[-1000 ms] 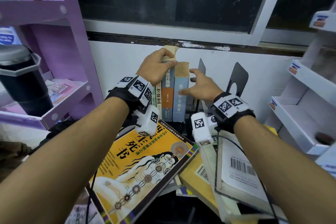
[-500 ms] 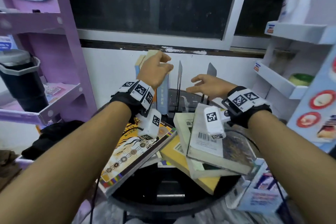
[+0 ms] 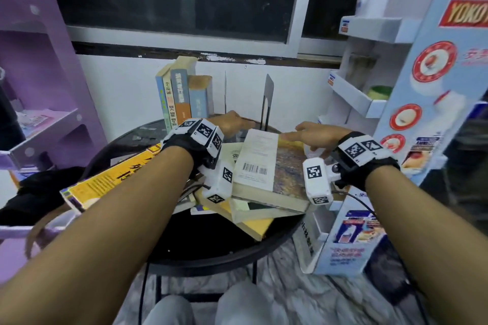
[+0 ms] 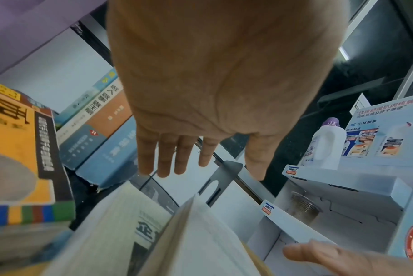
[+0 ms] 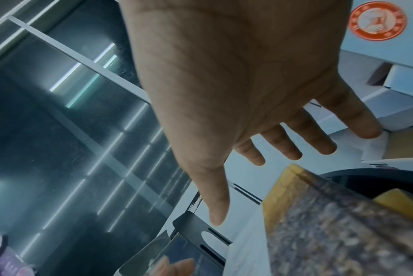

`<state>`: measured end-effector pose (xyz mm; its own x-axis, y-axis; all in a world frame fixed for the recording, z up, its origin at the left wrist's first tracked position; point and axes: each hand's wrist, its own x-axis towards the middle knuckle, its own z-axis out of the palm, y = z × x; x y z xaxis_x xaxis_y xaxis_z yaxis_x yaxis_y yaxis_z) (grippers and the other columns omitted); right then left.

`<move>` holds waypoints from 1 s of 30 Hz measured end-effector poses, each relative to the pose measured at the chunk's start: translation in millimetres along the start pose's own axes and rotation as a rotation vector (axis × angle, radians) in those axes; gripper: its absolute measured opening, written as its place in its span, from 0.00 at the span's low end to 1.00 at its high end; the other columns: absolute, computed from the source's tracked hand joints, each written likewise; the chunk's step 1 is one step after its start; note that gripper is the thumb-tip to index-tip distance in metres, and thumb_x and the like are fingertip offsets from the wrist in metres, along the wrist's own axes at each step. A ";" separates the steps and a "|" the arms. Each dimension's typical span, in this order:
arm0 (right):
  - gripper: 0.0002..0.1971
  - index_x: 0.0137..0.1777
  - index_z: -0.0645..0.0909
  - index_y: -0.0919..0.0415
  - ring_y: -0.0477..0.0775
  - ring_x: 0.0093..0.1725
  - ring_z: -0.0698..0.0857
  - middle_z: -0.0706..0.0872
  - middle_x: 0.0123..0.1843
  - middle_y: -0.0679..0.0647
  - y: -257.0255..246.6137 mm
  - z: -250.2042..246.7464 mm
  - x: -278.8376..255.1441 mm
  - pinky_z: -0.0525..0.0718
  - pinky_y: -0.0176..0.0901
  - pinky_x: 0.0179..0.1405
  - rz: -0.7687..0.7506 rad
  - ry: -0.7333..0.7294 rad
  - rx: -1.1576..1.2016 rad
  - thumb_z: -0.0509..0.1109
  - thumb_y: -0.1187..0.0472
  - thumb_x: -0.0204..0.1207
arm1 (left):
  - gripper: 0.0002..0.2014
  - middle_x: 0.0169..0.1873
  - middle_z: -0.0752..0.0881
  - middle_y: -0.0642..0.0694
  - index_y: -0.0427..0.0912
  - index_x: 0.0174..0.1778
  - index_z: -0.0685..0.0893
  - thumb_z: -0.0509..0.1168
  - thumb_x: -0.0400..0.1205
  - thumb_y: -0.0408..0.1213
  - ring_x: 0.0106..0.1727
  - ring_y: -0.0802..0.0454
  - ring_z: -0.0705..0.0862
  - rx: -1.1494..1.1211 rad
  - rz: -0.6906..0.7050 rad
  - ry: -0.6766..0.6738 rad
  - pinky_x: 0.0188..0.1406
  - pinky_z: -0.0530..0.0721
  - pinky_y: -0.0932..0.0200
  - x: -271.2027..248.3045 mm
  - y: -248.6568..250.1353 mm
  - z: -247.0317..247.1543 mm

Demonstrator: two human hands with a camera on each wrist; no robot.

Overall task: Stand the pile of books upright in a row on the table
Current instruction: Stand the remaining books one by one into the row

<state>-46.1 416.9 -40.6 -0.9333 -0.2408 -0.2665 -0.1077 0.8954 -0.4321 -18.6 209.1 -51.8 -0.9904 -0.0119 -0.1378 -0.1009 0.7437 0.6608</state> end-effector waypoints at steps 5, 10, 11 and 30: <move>0.44 0.72 0.77 0.60 0.62 0.66 0.80 0.79 0.73 0.57 18.5 9.3 8.2 0.76 0.52 0.67 0.053 -0.059 0.007 0.62 0.24 0.69 | 0.25 0.72 0.74 0.33 0.37 0.77 0.70 0.55 0.88 0.48 0.58 0.43 0.79 -0.011 -0.105 -0.103 0.44 0.77 0.57 2.1 11.7 14.0; 0.39 0.62 0.81 0.61 0.62 0.63 0.83 0.84 0.64 0.58 24.1 15.8 18.6 0.78 0.53 0.66 0.053 -0.080 0.028 0.63 0.26 0.70 | 0.29 0.73 0.75 0.38 0.39 0.77 0.69 0.63 0.84 0.52 0.58 0.40 0.81 -0.154 -0.235 -0.160 0.55 0.80 0.49 7.5 3.9 15.6; 0.40 0.64 0.81 0.62 0.62 0.62 0.84 0.84 0.64 0.58 23.6 16.2 19.0 0.79 0.52 0.65 0.052 -0.076 0.034 0.64 0.26 0.70 | 0.29 0.71 0.77 0.38 0.39 0.76 0.71 0.64 0.83 0.51 0.58 0.40 0.83 -0.151 -0.238 -0.175 0.56 0.81 0.48 8.5 3.2 15.9; 0.21 0.51 0.86 0.69 0.58 0.34 0.86 0.92 0.44 0.61 22.1 22.8 22.2 0.81 0.44 0.30 0.009 -0.001 0.108 0.81 0.50 0.69 | 0.17 0.64 0.84 0.40 0.32 0.66 0.78 0.68 0.81 0.26 0.65 0.40 0.83 0.004 -0.092 -0.291 0.61 0.84 0.46 -10.8 3.5 15.0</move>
<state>-61.4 422.7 -75.7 -0.9336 -0.2337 -0.2715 -0.0619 0.8518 -0.5202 -6.9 221.8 -59.0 -0.9083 0.1120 -0.4030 -0.1882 0.7511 0.6328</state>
